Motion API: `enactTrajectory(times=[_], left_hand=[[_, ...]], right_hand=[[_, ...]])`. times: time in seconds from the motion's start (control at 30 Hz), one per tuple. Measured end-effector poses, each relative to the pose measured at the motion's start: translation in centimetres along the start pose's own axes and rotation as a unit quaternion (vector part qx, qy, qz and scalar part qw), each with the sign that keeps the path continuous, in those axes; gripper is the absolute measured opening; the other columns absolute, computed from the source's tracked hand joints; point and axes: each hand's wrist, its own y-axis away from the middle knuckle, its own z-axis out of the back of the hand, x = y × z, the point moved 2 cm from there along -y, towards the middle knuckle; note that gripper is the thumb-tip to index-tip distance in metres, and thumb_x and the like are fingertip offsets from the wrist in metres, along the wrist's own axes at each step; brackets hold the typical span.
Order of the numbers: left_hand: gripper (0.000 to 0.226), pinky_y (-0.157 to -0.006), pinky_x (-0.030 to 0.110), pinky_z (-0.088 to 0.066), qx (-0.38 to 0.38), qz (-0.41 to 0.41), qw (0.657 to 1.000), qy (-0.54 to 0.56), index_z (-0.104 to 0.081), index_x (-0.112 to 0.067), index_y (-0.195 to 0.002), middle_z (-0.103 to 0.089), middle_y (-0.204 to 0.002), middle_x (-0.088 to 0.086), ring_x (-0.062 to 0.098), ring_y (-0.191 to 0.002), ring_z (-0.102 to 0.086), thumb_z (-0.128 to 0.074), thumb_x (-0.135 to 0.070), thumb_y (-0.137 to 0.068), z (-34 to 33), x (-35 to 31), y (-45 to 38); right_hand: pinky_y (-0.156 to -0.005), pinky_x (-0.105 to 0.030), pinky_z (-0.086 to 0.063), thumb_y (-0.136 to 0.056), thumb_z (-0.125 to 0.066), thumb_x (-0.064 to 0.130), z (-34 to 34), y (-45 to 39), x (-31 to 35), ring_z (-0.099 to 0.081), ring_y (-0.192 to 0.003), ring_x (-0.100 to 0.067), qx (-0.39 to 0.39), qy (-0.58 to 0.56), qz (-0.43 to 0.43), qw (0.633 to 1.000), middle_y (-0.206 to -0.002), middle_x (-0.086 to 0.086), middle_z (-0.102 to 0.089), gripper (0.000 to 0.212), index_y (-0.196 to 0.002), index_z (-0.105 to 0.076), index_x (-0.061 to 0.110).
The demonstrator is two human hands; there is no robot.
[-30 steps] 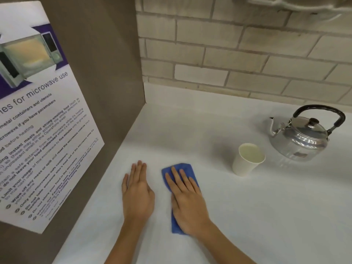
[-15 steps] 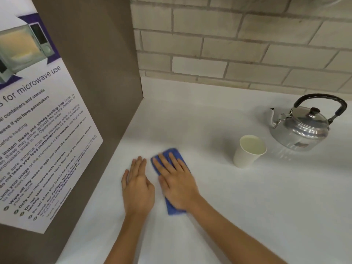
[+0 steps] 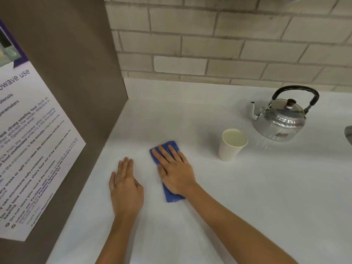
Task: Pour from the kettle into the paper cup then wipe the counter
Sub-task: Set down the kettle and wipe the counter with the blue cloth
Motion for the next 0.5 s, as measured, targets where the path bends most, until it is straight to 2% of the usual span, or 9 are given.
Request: enactTrajectory(times=[0.07,0.17,0.27,0.37,0.5], left_hand=[[0.061,-0.122,0.039,-0.013,0.004,-0.002,1.000,-0.014,-0.032,-0.008,-0.147,-0.031,-0.157,0.006,0.018,-0.148,-0.021,-0.042,0.006,-0.088,0.0,0.1,0.1],[0.062,-0.122,0.040,-0.016,0.002,0.001,1.000,-0.030,-0.034,-0.010,-0.147,-0.032,-0.157,0.005,0.017,-0.147,-0.023,-0.044,0.003,-0.088,-0.2,0.3,-0.1],[0.063,-0.121,0.041,-0.017,-0.006,0.014,1.000,-0.022,-0.040,-0.007,-0.144,-0.038,-0.154,0.007,0.019,-0.146,-0.027,-0.045,0.006,-0.082,-0.7,0.3,-0.4],[0.066,-0.120,0.043,-0.018,-0.009,0.017,1.000,-0.020,-0.042,-0.006,-0.142,-0.040,-0.152,0.009,0.021,-0.145,-0.029,-0.048,0.010,-0.078,-0.8,0.2,-0.5],[0.066,-0.118,0.043,-0.020,-0.008,0.015,1.000,-0.016,-0.043,-0.005,-0.141,-0.041,-0.151,0.010,0.022,-0.144,-0.031,-0.048,0.014,-0.078,-0.6,0.1,-0.6]], right_hand=[[-0.126,-0.037,-0.002,-0.106,-0.029,0.035,0.8,-2.2,-2.6,-0.008,-0.158,-0.024,-0.018,0.024,-0.068,0.997,-0.169,0.006,-0.017,0.056,-0.160,-0.017,0.032],[-0.128,-0.041,0.001,-0.107,-0.021,0.039,2.4,-7.1,-6.7,0.002,-0.158,-0.026,-0.025,0.029,-0.224,0.974,-0.171,0.000,0.000,0.058,-0.162,-0.005,0.027],[-0.127,-0.044,0.004,-0.107,-0.017,0.039,2.3,-11.8,-6.9,0.009,-0.157,-0.032,-0.026,0.015,-0.292,0.956,-0.171,-0.003,0.006,0.059,-0.162,-0.001,0.022],[-0.127,-0.044,0.005,-0.108,-0.015,0.037,1.5,-14.9,-3.3,0.009,-0.157,-0.031,0.004,0.010,-0.230,0.973,-0.171,0.001,0.006,0.058,-0.162,0.000,0.021],[-0.126,-0.039,0.002,-0.108,-0.019,0.034,-0.7,-11.3,2.4,0.001,-0.158,-0.029,0.060,0.017,-0.019,0.998,-0.171,0.004,-0.004,0.057,-0.162,-0.006,0.025]])
